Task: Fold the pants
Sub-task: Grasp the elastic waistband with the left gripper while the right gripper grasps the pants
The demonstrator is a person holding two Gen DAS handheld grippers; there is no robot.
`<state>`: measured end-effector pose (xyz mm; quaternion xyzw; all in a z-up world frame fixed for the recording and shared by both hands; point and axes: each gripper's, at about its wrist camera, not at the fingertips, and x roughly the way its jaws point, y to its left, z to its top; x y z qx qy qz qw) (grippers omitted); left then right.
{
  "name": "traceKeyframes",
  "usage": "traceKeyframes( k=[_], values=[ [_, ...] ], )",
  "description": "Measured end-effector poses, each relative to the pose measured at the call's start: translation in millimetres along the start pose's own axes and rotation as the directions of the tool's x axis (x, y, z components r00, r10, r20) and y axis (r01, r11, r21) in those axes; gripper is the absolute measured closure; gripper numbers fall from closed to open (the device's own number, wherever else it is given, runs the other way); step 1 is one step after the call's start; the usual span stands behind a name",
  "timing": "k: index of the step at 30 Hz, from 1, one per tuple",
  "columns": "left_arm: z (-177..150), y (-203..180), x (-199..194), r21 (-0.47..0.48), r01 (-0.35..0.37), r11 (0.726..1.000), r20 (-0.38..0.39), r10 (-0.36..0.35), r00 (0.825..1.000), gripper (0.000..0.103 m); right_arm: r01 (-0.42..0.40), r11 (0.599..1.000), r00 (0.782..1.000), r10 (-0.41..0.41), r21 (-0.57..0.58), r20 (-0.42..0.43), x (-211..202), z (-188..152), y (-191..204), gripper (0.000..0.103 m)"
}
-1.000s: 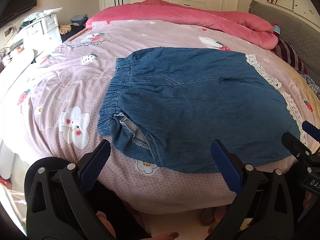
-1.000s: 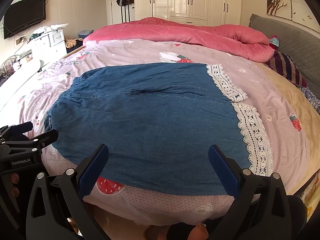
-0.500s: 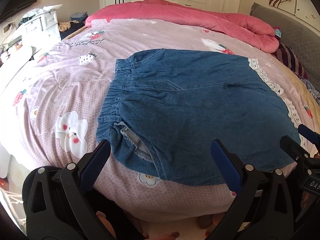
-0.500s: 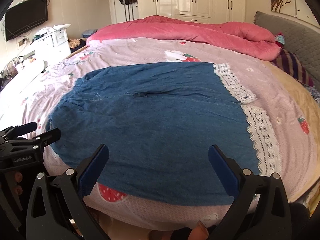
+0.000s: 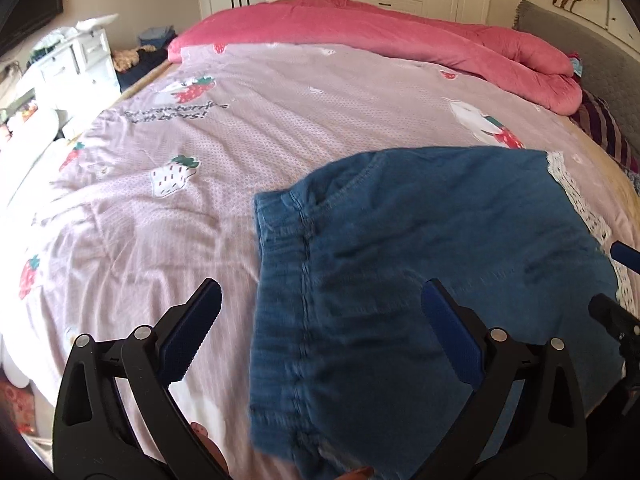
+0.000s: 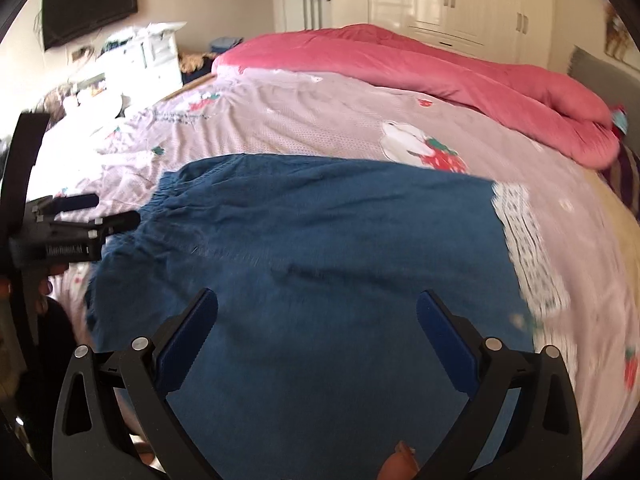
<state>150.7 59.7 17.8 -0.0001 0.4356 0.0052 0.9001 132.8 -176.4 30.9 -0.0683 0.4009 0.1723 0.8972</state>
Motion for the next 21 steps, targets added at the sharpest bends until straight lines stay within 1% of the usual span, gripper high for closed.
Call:
traceKeyframes(
  k=[2, 4, 10, 12, 15, 16, 17, 18, 20, 21],
  values=[
    [14, 7, 13, 0.002, -0.014, 1.0, 0.01, 0.014, 1.0, 0.009, -0.022, 1.0, 1.0, 0.022, -0.011, -0.016, 14, 11, -3, 0.004],
    [22, 12, 22, -0.001, -0.017, 1.0, 0.002, 0.017, 1.0, 0.009, -0.016, 1.0, 0.999, 0.016, -0.017, -0.035, 31, 23, -8, 0.004],
    [46, 14, 47, 0.024, 0.02, 1.0, 0.02, -0.021, 1.0, 0.009, 0.021, 0.995, 0.999, -0.026, -0.095, -0.047, 77, 60, -14, 0.004],
    [50, 13, 53, 0.032, 0.033, 0.999, 0.02, -0.033, 0.999, 0.009, 0.013, 0.994, 0.999, -0.017, -0.106, -0.046, 92, 74, -16, 0.004],
    [56, 10, 64, 0.072, 0.042, 0.997, 0.025, -0.044, 0.999, 0.009, -0.006, 0.992, 0.998, -0.001, -0.124, -0.06, 112, 89, -16, 0.004],
    [57, 8, 67, 0.091, 0.033, 0.995, 0.029, -0.036, 0.999, 0.015, -0.011, 0.991, 0.998, 0.002, -0.132, -0.068, 118, 93, -16, 0.004],
    [58, 6, 69, 0.108, 0.031, 0.994, 0.03, -0.035, 0.999, 0.026, -0.02, 0.99, 0.997, 0.009, -0.142, -0.081, 125, 97, -16, 0.004],
    [59, 4, 71, 0.124, 0.038, 0.992, 0.028, -0.041, 0.999, 0.031, -0.02, 0.988, 0.996, 0.005, -0.156, -0.093, 133, 101, -16, 0.004],
    [60, 1, 77, 0.159, 0.051, 0.986, 0.015, -0.054, 0.998, 0.046, -0.021, 0.986, 0.994, 0.003, -0.165, -0.108, 142, 106, -16, 0.004],
    [60, 0, 82, 0.18, 0.057, 0.982, 0.001, -0.058, 0.998, 0.05, -0.024, 0.985, 0.993, 0.005, -0.171, -0.116, 148, 110, -16, 0.004]
  ],
)
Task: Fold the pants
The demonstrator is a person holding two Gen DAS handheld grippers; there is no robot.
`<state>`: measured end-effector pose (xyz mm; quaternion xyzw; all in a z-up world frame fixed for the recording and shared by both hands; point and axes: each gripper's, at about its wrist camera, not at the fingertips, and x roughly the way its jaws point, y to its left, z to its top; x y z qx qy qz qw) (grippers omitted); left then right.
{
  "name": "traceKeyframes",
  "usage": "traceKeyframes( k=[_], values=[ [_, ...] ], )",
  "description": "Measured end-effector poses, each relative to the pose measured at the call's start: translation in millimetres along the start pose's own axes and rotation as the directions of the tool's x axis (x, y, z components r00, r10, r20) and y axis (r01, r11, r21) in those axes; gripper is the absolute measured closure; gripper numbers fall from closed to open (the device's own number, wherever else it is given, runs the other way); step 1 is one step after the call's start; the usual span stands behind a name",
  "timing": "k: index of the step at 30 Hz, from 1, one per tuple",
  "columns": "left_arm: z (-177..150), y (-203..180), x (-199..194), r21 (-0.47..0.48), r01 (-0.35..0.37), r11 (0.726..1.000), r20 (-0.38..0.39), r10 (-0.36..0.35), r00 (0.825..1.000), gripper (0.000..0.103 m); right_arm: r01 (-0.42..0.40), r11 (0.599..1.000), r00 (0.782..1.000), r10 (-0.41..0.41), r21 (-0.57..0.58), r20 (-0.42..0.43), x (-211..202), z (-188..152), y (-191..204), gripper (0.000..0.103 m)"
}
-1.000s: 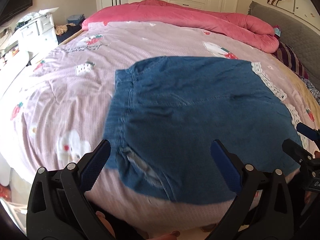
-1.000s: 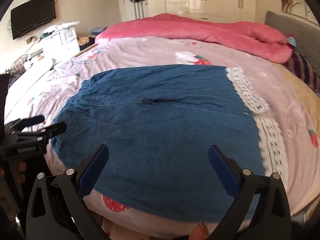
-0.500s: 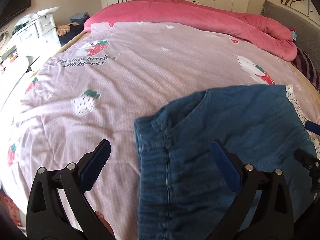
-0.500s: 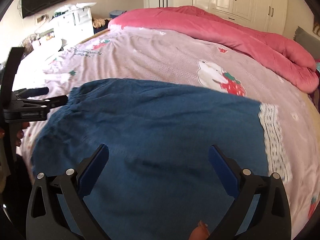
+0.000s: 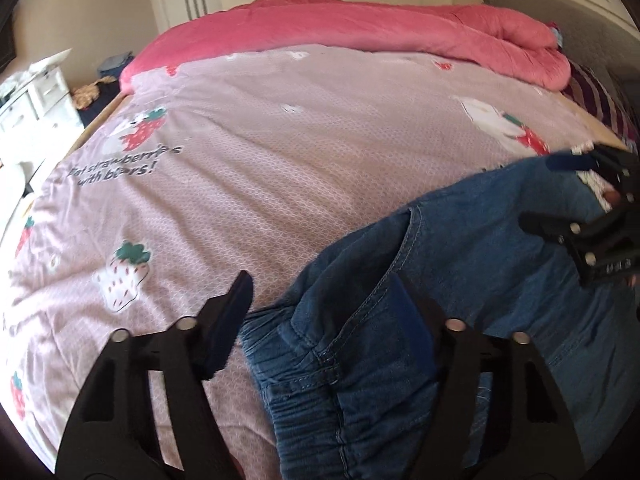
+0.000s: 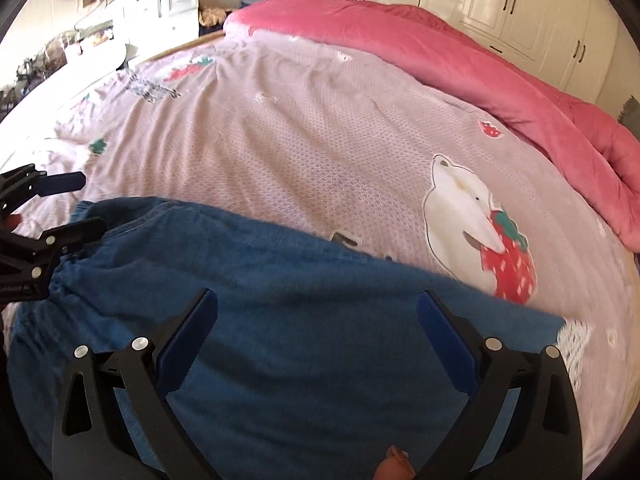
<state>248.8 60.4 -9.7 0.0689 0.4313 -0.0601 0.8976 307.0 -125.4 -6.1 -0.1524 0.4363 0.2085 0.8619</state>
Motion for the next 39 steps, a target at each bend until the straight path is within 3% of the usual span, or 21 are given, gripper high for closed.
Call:
traceKeyframes(
  k=[1, 2, 4, 7, 10, 17, 20, 21, 23, 24, 31, 39],
  values=[
    [-1, -2, 5, 0.024, 0.006, 1.0, -0.016, -0.006, 1.0, 0.062, -0.003, 1.0, 1.0, 0.003, -0.002, -0.003, 4, 3, -2, 0.004],
    [-2, -4, 12, 0.048, 0.013, 0.999, -0.036, -0.011, 0.999, 0.083, -0.012, 1.0, 1.0, 0.012, -0.007, -0.006, 7, 7, -3, 0.004],
    [-4, -8, 23, 0.08, 0.013, 0.997, -0.071, -0.007, 0.997, 0.101, -0.022, 1.0, 1.0, 0.022, -0.015, -0.006, 11, 12, -3, 0.004],
    [-6, -9, 23, 0.106, 0.004, 0.994, -0.058, 0.002, 0.998, 0.103, -0.038, 0.997, 0.999, 0.037, -0.062, -0.014, 16, 20, 2, 0.004],
    [-2, 0, 16, 0.068, 0.015, 0.998, -0.03, -0.013, 0.999, 0.103, -0.071, 0.989, 0.997, 0.065, -0.133, -0.044, 22, 27, 11, 0.004],
    [6, 14, -7, 0.017, 0.067, 0.998, 0.063, -0.068, 0.996, 0.103, -0.049, 0.943, 0.998, 0.029, -0.329, -0.064, 38, 33, 32, 0.008],
    [5, 13, -13, 0.022, 0.075, 0.997, 0.081, -0.077, 0.994, 0.103, -0.105, 0.933, 0.993, 0.08, -0.343, -0.087, 39, 32, 37, 0.059],
    [4, 14, -14, 0.017, 0.085, 0.996, 0.082, -0.086, 0.993, 0.103, -0.121, 0.929, 0.991, 0.095, -0.349, -0.09, 36, 30, 40, 0.071],
    [3, 15, -18, 0.017, 0.091, 0.996, 0.088, -0.092, 0.992, 0.103, -0.122, 0.931, 0.992, 0.1, -0.345, -0.081, 29, 26, 43, 0.09],
    [1, 15, -20, 0.02, 0.095, 0.995, 0.09, -0.097, 0.991, 0.103, -0.115, 0.939, 0.993, 0.098, -0.323, -0.069, 23, 25, 42, 0.093],
    [-9, 6, -55, 0.063, 0.128, 0.99, 0.153, -0.137, 0.979, 0.103, -0.116, 0.974, 0.992, 0.123, -0.194, 0.027, -43, 6, 38, 0.097],
    [-40, -25, -113, 0.173, 0.017, 0.985, 0.279, -0.066, 0.958, 0.103, -0.17, 0.976, 0.976, 0.185, -0.138, 0.111, -120, -45, 59, 0.097]
  ],
)
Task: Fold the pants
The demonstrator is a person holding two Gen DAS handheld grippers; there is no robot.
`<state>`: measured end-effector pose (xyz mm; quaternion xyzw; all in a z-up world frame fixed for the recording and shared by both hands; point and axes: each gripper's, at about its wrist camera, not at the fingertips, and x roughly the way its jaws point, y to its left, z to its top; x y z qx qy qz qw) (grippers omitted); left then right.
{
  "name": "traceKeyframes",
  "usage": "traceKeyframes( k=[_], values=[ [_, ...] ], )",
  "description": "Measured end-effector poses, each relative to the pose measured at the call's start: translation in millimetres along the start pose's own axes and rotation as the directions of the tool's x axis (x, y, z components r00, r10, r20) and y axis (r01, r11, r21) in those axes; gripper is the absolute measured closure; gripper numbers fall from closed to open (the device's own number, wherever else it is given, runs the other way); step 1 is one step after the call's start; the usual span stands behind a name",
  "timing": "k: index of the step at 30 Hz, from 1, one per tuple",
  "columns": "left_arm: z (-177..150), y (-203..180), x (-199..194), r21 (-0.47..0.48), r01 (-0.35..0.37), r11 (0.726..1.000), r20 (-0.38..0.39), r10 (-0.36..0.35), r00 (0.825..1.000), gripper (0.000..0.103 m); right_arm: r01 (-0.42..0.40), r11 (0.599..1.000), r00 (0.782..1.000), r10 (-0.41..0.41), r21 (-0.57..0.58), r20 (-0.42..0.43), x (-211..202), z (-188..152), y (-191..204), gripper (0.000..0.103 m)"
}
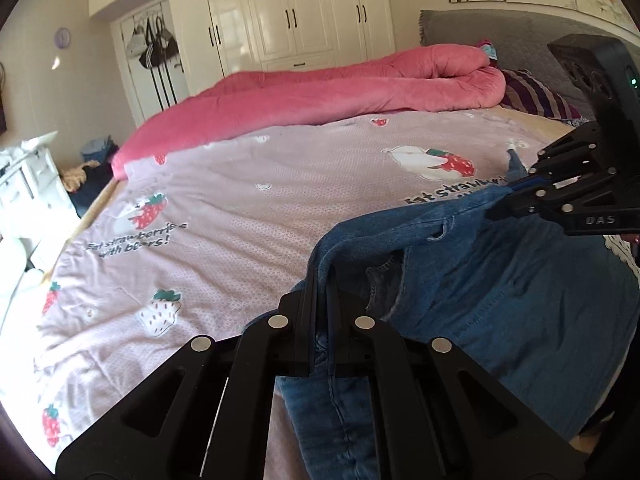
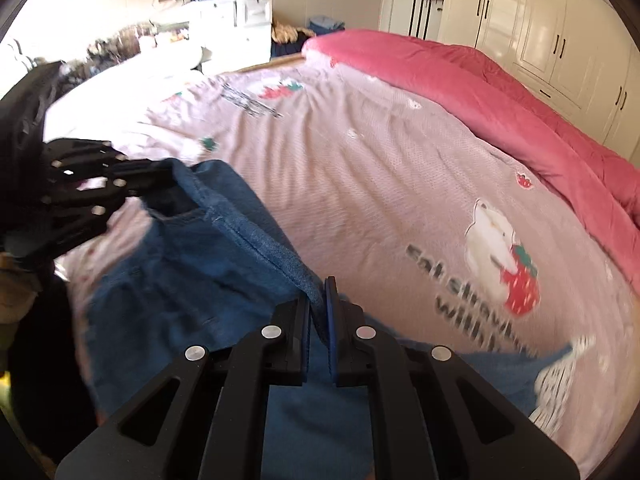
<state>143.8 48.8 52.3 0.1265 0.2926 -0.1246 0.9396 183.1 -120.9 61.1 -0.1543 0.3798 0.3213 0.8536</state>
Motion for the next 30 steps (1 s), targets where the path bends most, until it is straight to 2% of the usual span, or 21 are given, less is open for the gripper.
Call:
traceKeyframes(
  k=[2, 5, 10, 14, 26, 30],
  values=[
    [-7, -4, -15, 0.008, -0.001, 1.0, 0.007, 0.001, 1.0, 0.103, -0.016, 1.0, 1.0, 0.016, -0.009, 0.02, -15, -12, 14, 0.097],
    [-22, -7, -43, -0.029, 0.029, 0.999, 0.018, -0.029, 0.999, 0.103, -0.048, 0.999, 0.999, 0.048, -0.008, 0.024, -32, -30, 35, 0.097],
    [-55, -19, -68, -0.047, 0.038, 0.998, -0.029, -0.04, 0.999, 0.103, -0.11, 0.994, 0.994, 0.11, -0.015, 0.003, -42, -66, 70, 0.097],
    [-69, -25, -80, -0.068, 0.043, 0.997, -0.068, -0.047, 0.997, 0.103, -0.142, 0.99, 0.989, 0.143, 0.005, -0.034, -36, -91, 90, 0.097],
    [-100, -33, -79, -0.065, 0.029, 0.997, -0.208, -0.043, 0.977, 0.103, -0.182, 0.982, 0.98, 0.186, 0.054, -0.072, -16, -124, 112, 0.096],
    [-109, -35, -72, -0.078, 0.047, 0.996, -0.251, -0.065, 0.966, 0.102, -0.158, 0.987, 0.982, 0.16, 0.033, -0.104, -1, -134, 118, 0.093]
  ],
)
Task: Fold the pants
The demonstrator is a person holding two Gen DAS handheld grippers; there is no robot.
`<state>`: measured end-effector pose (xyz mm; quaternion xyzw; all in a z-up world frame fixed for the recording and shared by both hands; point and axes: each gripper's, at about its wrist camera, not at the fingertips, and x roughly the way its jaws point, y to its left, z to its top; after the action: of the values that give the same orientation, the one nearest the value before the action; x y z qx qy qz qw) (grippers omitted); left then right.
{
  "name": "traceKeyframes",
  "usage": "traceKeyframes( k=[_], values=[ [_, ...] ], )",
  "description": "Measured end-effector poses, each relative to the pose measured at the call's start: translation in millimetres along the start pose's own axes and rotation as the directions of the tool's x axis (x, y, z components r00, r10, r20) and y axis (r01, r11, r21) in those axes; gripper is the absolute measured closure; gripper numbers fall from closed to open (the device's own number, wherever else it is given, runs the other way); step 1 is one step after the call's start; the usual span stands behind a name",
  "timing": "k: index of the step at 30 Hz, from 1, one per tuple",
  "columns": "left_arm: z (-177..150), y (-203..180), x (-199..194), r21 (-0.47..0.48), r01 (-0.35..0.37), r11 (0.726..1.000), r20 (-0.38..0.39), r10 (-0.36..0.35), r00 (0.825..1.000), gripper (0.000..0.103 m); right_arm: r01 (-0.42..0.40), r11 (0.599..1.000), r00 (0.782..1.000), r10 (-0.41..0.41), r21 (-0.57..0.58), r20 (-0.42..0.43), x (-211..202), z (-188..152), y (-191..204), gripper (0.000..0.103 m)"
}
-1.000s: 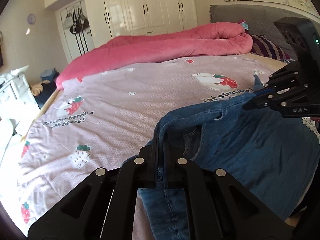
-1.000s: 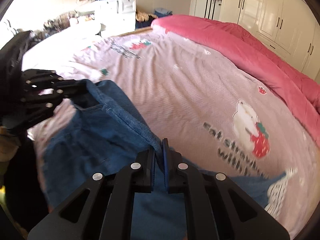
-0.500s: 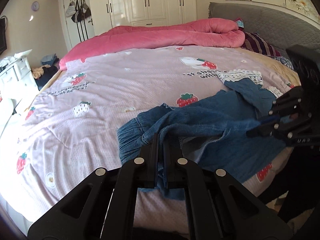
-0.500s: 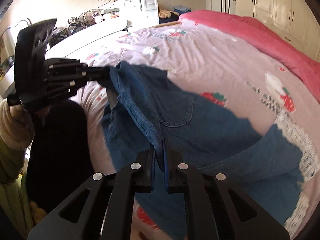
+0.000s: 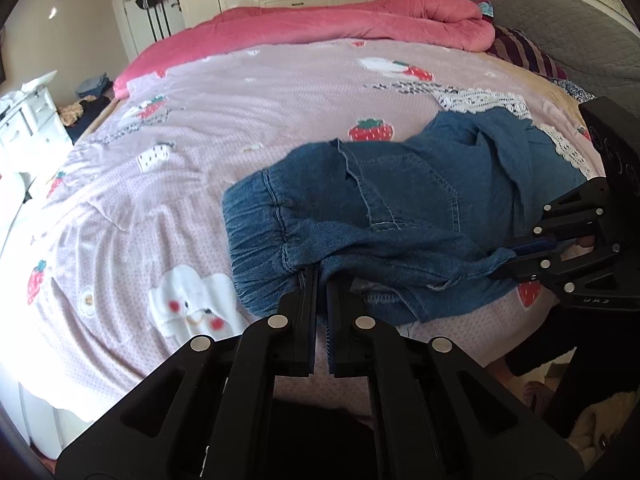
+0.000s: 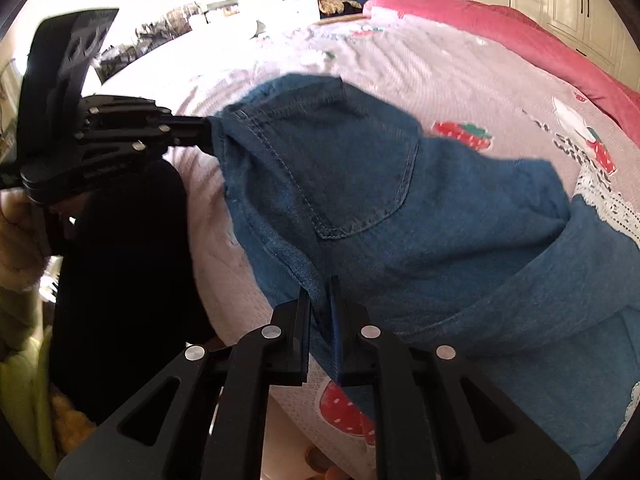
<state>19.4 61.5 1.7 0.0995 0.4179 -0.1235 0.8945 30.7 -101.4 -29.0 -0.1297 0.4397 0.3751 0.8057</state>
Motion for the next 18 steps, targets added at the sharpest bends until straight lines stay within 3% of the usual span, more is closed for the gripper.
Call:
traceKeyframes(
  k=[5, 8, 15, 18],
  values=[
    [-3, 5, -3, -0.027, 0.023, 0.999, -0.005, -0.023, 1.0, 0.099, -0.052, 0.998, 0.999, 0.051, 0.043, 0.015, -1, -3, -6, 0.086],
    [-8, 7, -12, -0.037, 0.009, 0.999, 0.005, -0.009, 1.0, 0.085, -0.073, 0.996, 0.997, 0.072, 0.054, 0.019, -1, -5, -7, 0.079],
    [-3, 11, -58, -0.051, -0.034, 0.998, 0.101, 0.039, 0.994, 0.081, -0.093, 0.994, 0.995, 0.092, 0.05, 0.027, -1, -8, -3, 0.069],
    [10, 5, -65, -0.052, -0.003, 0.999, 0.142, 0.01, 0.99, 0.081, -0.094, 0.995, 0.995, 0.093, 0.045, 0.027, 1, -11, 4, 0.064]
  ],
)
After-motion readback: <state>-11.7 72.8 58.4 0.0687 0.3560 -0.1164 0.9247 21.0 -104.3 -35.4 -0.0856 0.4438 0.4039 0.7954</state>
